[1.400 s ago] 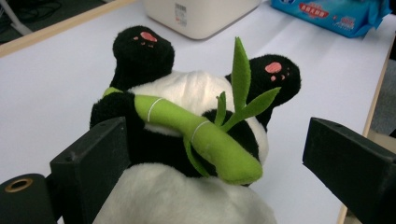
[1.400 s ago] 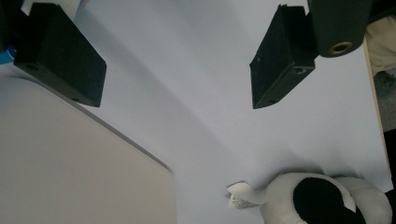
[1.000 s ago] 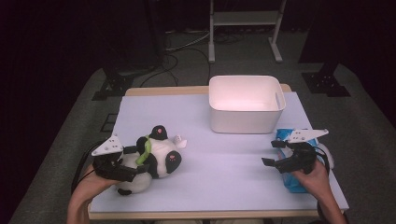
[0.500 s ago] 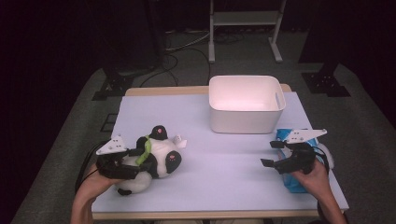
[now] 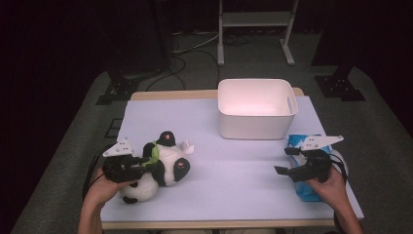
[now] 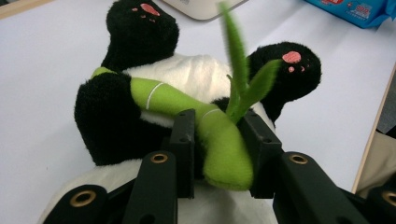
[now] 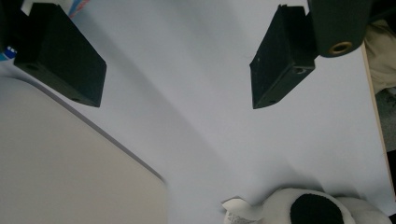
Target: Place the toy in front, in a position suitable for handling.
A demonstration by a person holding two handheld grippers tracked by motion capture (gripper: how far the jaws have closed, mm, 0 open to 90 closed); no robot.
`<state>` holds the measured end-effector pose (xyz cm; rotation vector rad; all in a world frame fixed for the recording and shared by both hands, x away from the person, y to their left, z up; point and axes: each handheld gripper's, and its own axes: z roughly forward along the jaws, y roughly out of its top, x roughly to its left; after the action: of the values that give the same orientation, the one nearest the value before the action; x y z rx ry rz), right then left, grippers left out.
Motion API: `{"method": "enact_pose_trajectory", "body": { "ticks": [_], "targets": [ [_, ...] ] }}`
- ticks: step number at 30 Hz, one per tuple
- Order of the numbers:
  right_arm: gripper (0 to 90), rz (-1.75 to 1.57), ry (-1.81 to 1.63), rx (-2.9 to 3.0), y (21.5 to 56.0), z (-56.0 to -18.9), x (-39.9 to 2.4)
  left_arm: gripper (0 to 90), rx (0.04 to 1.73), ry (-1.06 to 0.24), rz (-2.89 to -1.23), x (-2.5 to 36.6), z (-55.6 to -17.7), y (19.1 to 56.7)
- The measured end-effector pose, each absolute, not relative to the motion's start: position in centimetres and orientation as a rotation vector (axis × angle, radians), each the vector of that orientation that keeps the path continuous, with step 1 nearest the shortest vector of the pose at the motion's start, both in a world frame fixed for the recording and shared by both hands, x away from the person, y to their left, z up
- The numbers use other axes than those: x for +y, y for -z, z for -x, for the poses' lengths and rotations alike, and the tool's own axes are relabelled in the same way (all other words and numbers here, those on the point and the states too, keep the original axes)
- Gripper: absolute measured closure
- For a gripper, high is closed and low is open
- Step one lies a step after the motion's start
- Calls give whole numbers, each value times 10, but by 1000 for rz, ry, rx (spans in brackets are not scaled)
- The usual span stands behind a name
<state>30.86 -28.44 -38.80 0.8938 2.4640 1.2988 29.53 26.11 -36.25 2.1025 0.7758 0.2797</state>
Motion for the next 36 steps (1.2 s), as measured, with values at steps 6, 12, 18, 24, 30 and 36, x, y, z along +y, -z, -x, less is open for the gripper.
{"method": "enact_pose_trajectory", "body": {
  "ticks": [6,12,18,24,30,36],
  "targets": [
    [171,-907,-1301,2459,388,-310,-288,719,799,-263,-2068,265,-297,362],
    [171,-909,-1300,2460,388,-311,-288,725,796,-263,-2070,264,-299,360],
    [171,-922,-1297,2467,388,-312,-287,735,800,-261,-2062,266,-301,359],
    [171,-921,-1294,2468,389,-313,-287,742,799,-253,-2051,269,-306,357],
    [171,-925,-1289,2468,389,-314,-288,748,798,-228,-2032,271,-312,354],
    [171,-935,-1290,2463,389,-314,-293,750,804,-213,-2029,272,-317,349]
  ]
}}
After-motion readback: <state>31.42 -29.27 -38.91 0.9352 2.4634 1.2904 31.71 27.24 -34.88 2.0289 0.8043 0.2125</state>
